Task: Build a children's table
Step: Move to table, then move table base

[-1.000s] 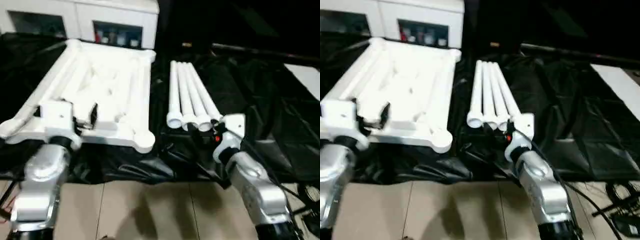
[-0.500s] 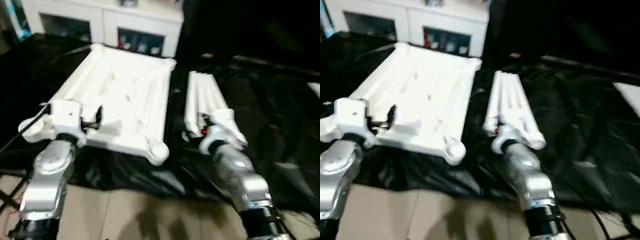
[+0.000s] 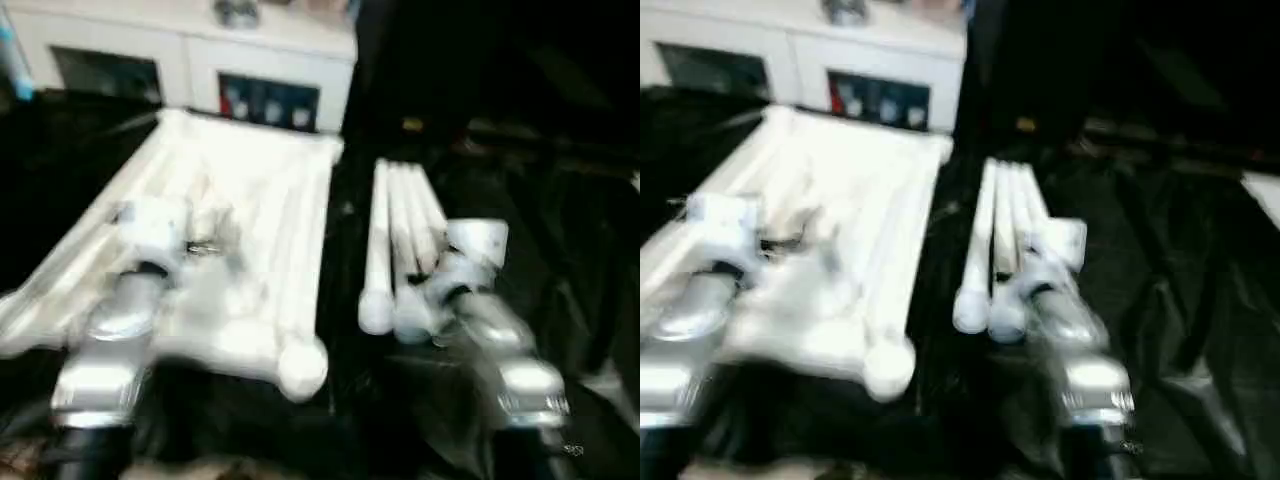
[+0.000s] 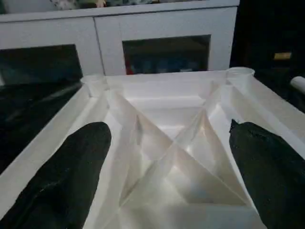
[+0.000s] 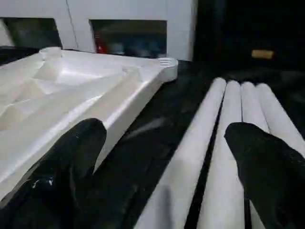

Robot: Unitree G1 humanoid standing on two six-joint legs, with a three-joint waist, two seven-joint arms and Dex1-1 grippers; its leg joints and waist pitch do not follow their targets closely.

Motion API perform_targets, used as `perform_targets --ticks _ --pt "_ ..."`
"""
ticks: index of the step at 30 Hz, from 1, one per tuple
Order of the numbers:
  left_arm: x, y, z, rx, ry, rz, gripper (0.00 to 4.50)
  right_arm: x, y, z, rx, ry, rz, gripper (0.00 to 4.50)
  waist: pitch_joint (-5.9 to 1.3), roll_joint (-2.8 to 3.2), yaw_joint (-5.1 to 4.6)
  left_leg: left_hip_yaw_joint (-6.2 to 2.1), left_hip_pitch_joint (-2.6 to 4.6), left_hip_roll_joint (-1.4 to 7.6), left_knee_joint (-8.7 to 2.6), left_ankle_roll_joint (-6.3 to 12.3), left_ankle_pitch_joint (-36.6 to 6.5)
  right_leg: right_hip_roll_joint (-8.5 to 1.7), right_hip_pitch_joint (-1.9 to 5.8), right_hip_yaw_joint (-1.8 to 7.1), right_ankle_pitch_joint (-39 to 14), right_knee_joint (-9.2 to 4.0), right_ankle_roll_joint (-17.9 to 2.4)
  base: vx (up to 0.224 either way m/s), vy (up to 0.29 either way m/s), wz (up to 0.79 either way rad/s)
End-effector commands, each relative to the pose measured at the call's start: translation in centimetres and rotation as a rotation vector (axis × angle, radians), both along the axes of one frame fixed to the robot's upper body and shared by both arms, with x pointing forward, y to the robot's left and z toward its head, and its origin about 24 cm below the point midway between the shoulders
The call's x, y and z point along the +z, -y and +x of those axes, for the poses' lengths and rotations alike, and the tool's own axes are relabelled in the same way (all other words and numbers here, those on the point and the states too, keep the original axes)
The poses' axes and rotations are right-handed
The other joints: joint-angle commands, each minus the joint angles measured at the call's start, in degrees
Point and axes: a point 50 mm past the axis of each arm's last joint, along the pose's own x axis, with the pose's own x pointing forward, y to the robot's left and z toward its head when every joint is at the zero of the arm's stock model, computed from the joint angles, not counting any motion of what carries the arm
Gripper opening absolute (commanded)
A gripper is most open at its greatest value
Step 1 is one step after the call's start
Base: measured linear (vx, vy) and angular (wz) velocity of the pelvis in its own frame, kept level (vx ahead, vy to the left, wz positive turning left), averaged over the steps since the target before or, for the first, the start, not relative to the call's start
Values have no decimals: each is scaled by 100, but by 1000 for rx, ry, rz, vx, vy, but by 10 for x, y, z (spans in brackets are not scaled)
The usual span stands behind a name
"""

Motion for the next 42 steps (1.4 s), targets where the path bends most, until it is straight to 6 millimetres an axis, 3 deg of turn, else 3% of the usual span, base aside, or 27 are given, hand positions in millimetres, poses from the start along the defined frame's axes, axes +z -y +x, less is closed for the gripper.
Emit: perform_targets --ticks 1,2,3,4,5,6,7,8,9,10,11,12,13,14,17,21,22,23,24,25,27,29,32,37,38,40,42 --pt "-3 20 -6 -157 -13 -8 447 5 9 -1 49 9 -22 449 -374 93 -89 -435 734 727 -476 2015 3427 -195 -606 181 927 -117 513 122 8 -8" --pt "-4 21 -9 -189 -24 2 447 7 7 -1 83 14 -26 449 -322 -72 -68 -171 499 658 -495 2017 3919 -370 -589 425 1868 -443 306 97 -19 -6" --pt "-5 21 -12 -210 -22 14 447 9 5 -2 114 20 -32 449 -335 -228 -41 -22 413 496 -395 1832 3638 -520 -522 607 2518 -798 144 97 -19 -6" --pt "-8 18 -22 -292 -46 51 447 14 1 -4 225 33 -50 449 -368 -468 -31 132 337 279 -236 1497 2767 -693 -394 815 2950 -1074 219 0 0 0" --pt "-10 16 -27 -335 -69 62 447 17 -1 -5 276 38 -59 449 -315 -484 46 55 -32 172 -128 630 759 -1313 44 1187 2782 -1197 105 6 -76 -2" --pt "-11 15 -31 -374 -88 69 447 19 -2 -6 316 43 -66 449 -326 -428 62 82 27 202 -296 166 876 -1011 54 935 3114 -1143 -320 6 -76 -2" --pt "-11 15 -34 -408 -95 78 447 21 -3 -6 345 49 -72 449 -310 -414 42 119 57 214 -391 84 822 -813 29 839 3055 -1127 -501 33 -75 -6" --pt "-11 13 -41 -476 -126 85 447 25 -3 -7 409 47 -70 449 -275 -334 -26 125 115 329 -518 19 645 -641 -20 714 2482 -1094 -921 -10 -53 2" --pt "-11 13 -45 -511 -143 88 447 26 -4 -7 442 45 -68 449 -260 -294 -46 103 152 407 -576 31 469 -612 -38 664 2010 -1099 -1103 -10 -53 2" --pt "-10 11 -55 -617 -194 95 447 31 -3 -8 523 41 -76 449 -194 -226 -60 109 225 528 -654 17 -61 -604 -113 609 1058 -1153 -1324 0 0 0" --pt "-10 10 -60 -671 -227 97 447 32 -2 -8 560 34 -90 449 -185 -248 -65 153 291 553 -648 29 -352 -609 -148 594 716 -1216 -1387 0 0 0" --pt "-9 9 -63 -706 -250 98 447 32 -2 -8 584 27 -99 449 -104 -222 -69 204 314 604 -715 -70 -1084 -625 -192 584 -113 -1275 -1426 0 0 0" --pt "-9 9 -65 -730 -269 106 431 32 -1 -8 606 20 -113 449 -82 -268 -75 253 316 609 -719 -131 -1361 -644 -197 594 -500 -1323 -1388 0 0 0" --pt "-10 8 -68 -780 -318 129 412 30 1 -8 657 0 -144 449 -17 -215 -14 336 450 610 -709 -374 -2050 -647 -328 603 -1563 -1426 -1157 -62 -26 21" --pt "-15 4 -71 -836 -421 213 387 27 5 -8 713 -28 -196 449 11 -243 -6 336 479 604 -718 -565 -2519 -678 -361 588 -2623 -1541 -708 -63 -15 13" --pt "-20 -6 -56 -778 -507 384 358 25 7 -10 825 -79 -250 449 -10 -228 26 287 391 627 -771 -602 -2315 -719 -288 588 -2564 -1541 -509 -14 0 1" --pt "-19 -6 -52 -762 -504 397 342 27 7 -11 843 -81 -248 449 -12 -228 42 289 379 647 -781 -605 -2188 -743 -275 597 -2425 -1525 -567 0 0 0" --pt "-17 -7 -50 -759 -509 403 330 28 7 -13 863 -86 -244 449 -12 -169 46 281 367 644 -779 -618 -2168 -754 -264 601 -2359 -1514 -610 0 0 0" --pt "-16 -7 -49 -761 -515 407 330 29 7 -14 878 -91 -242 449 -30 -222 30 273 326 641 -780 -607 -2051 -759 -212 595 -2294 -1500 -626 0 0 0" --pt "-15 -7 -48 -763 -519 409 327 29 6 -14 889 -95 -239 449 -42 -187 41 271 319 646 -776 -604 -1950 -776 -208 606 -2175 -1488 -687 0 0 0" --pt "-13 -6 -58 -893 -577 425 328 31 9 -19 939 -106 -248 449 -44 -205 69 284 323 652 -772 -547 -1816 -791 -207 623 -2068 -1483 -758 0 0 0" --pt "-10 -4 -63 -951 -584 394 285 31 10 -19 944 -110 -250 449 -65 -161 57 299 308 671 -781 -555 -1614 -766 -188 622 -1462 -1406 -994 0 0 0" --pt "-4 -3 -62 -987 -567 369 286 32 13 -21 965 -116 -247 449 -113 -153 77 368 313 663 -738 -520 -1051 -735 -164 629 -361 -1283 -1368 41 -4 1" --pt "-5 -8 -52 -959 -567 425 245 33 13 -21 975 -117 -254 449 -175 -144 131 458 322 614 -668 -324 -47 -674 -109 611 974 -1147 -1629 53 -8 2" --pt "-5 -9 -50 -960 -574 440 224 34 13 -22 977 -116 -256 449 -178 -111 141 458 310 619 -665 -311 37 -681 -92 609 1087 -1129 -1659 0 0 0" --pt "-6 -9 -49 -973 -589 459 197 34 12 -22 980 -115 -259 449 -172 -160 139 455 279 625 -667 -310 -13 -695 -54 616 976 -1136 -1658 0 0 0" --pt "-6 -10 -48 -976 -593 475 194 34 12 -22 980 -115 -263 449 -143 -135 137 454 279 634 -674 -341 -228 -713 -64 630 610 -1172 -1622 0 0 0"
